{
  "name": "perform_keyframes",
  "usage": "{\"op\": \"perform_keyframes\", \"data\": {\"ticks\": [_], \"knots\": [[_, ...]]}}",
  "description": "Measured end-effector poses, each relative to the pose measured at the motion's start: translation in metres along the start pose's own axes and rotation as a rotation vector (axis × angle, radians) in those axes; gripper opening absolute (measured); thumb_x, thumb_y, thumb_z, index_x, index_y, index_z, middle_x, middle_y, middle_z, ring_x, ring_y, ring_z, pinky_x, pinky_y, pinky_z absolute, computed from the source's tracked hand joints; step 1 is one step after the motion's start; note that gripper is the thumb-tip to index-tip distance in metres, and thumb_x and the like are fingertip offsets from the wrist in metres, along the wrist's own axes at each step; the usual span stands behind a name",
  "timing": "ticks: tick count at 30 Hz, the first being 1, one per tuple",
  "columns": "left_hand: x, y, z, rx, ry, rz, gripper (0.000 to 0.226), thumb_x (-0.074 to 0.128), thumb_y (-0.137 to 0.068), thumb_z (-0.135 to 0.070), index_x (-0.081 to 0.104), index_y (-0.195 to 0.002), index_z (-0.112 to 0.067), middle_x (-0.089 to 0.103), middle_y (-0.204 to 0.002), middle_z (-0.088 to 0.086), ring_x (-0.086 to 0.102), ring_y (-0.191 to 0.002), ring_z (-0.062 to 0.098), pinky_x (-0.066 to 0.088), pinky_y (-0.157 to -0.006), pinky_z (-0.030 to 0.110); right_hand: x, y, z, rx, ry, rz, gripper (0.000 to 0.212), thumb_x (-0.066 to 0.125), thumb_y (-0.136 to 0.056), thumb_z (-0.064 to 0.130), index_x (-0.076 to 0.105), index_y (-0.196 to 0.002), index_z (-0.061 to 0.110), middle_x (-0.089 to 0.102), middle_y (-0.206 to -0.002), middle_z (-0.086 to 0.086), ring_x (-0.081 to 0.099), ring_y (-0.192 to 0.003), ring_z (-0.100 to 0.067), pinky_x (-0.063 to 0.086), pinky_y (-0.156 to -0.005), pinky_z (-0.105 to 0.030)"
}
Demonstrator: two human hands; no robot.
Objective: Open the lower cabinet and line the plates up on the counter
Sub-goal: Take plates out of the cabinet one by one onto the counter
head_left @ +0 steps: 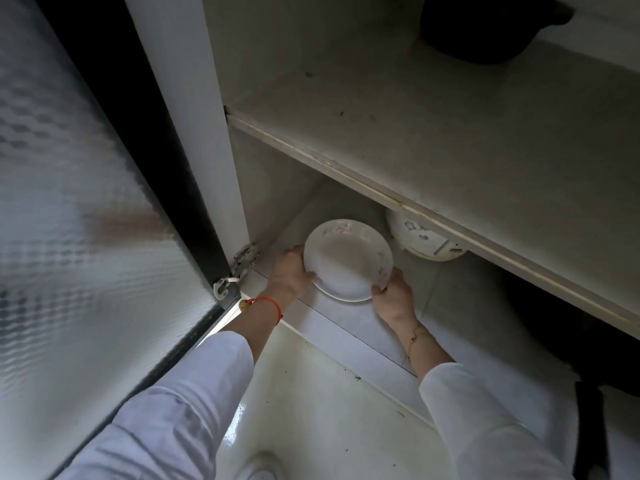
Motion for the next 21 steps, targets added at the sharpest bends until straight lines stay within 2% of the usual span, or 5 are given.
{"op": "perform_keyframes", "data": {"ticks": [5,9,14,18,21], "knots": [[0.000,0.020,0.017,-0.089,0.218,-0.018,0.054,0.073,-0.068,-0.002,0.054,-0.119,-0.006,0.072,-0.105,0.011,0.065,-0.101,0.027,0.047,-0.078,0.026,0.003,0.019,-0.005,0.053,-0.078,0.004,0.042,0.056,-0.086,-0.001,0.047,-0.127,-0.004,0.057,-0.130,-0.020,0.052,-0.124,-0.034,0.040,-0.095,-0.025],[-0.009,0.053,0.027,-0.100,0.333,-0.018,0.048,0.074,-0.071,0.004,0.058,-0.116,-0.002,0.069,-0.107,0.017,0.066,-0.101,0.034,0.054,-0.088,0.037,0.008,0.045,-0.004,0.050,-0.095,0.037,0.043,0.056,-0.086,-0.001,0.047,-0.128,-0.001,0.058,-0.129,-0.018,0.052,-0.123,-0.032,0.039,-0.093,-0.022],[-0.042,0.106,0.031,-0.066,0.327,-0.068,0.056,0.078,-0.067,0.001,0.055,-0.118,-0.005,0.070,-0.106,0.008,0.067,-0.093,0.024,0.053,-0.081,0.028,0.006,0.083,0.017,0.002,-0.121,0.056,0.044,0.055,-0.085,0.003,0.047,-0.127,0.004,0.062,-0.122,-0.014,0.057,-0.113,-0.031,0.049,-0.092,-0.033],[-0.084,0.151,0.021,0.009,0.289,-0.128,0.058,0.078,-0.071,-0.005,0.061,-0.125,-0.017,0.073,-0.106,-0.002,0.069,-0.095,0.017,0.046,-0.073,0.004,-0.008,0.112,0.048,-0.091,-0.115,0.067,0.048,0.056,-0.083,0.007,0.046,-0.130,0.010,0.065,-0.116,-0.007,0.060,-0.105,-0.026,0.045,-0.080,-0.023],[-0.113,0.180,0.011,0.020,0.270,-0.144,0.059,0.081,-0.072,-0.012,0.061,-0.127,-0.015,0.072,-0.111,-0.004,0.069,-0.095,0.010,0.041,-0.072,0.000,-0.024,0.131,0.068,-0.148,-0.111,0.064,0.044,0.058,-0.082,0.011,0.048,-0.125,0.013,0.065,-0.100,0.003,0.063,-0.091,-0.019,0.041,-0.068,-0.014]]}}
Point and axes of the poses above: each hand's wrist, its own y-axis away from the middle knuckle, its own x-axis out of the palm, z = x × y, the point moved 9 cm from there along -y, towards the middle knuckle
